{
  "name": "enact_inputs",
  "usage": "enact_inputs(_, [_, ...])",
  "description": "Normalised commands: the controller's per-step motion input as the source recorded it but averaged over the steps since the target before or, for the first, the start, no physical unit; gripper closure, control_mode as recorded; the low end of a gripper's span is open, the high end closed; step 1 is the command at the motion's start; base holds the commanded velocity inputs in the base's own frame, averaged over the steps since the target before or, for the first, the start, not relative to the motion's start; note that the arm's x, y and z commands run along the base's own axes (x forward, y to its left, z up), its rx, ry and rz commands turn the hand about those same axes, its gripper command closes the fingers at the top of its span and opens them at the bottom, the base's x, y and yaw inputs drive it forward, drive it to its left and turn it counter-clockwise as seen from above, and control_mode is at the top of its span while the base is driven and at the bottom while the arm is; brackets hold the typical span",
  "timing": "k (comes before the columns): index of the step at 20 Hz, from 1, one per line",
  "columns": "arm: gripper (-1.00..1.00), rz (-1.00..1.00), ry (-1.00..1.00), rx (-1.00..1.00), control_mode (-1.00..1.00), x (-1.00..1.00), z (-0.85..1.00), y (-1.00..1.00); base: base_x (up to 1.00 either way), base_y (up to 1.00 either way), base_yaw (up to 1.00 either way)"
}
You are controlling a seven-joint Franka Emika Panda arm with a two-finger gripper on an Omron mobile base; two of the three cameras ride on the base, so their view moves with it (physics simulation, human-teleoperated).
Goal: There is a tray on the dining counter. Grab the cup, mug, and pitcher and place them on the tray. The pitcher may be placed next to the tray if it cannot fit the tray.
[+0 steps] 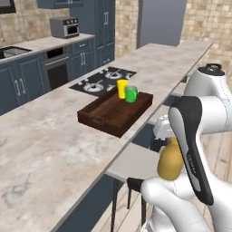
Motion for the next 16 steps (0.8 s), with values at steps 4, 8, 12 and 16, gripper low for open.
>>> enact_inputs(4, [1.0,0.0,0.0,0.0,1.0,0.0,0.0,0.0,0.46,-0.11,-0.36])
enact_inputs(8, [1.0,0.0,0.0,0.0,1.0,0.0,0.0,0.0,0.59,-0.21,-0.28])
enact_inputs(12, [1.0,0.0,0.0,0.0,1.0,0.0,0.0,0.0,0.84,-0.17,-0.15])
enact_inputs(16, [1.0,0.0,0.0,0.0,1.0,0.0,0.0,0.0,0.85,-0.19,-0.06])
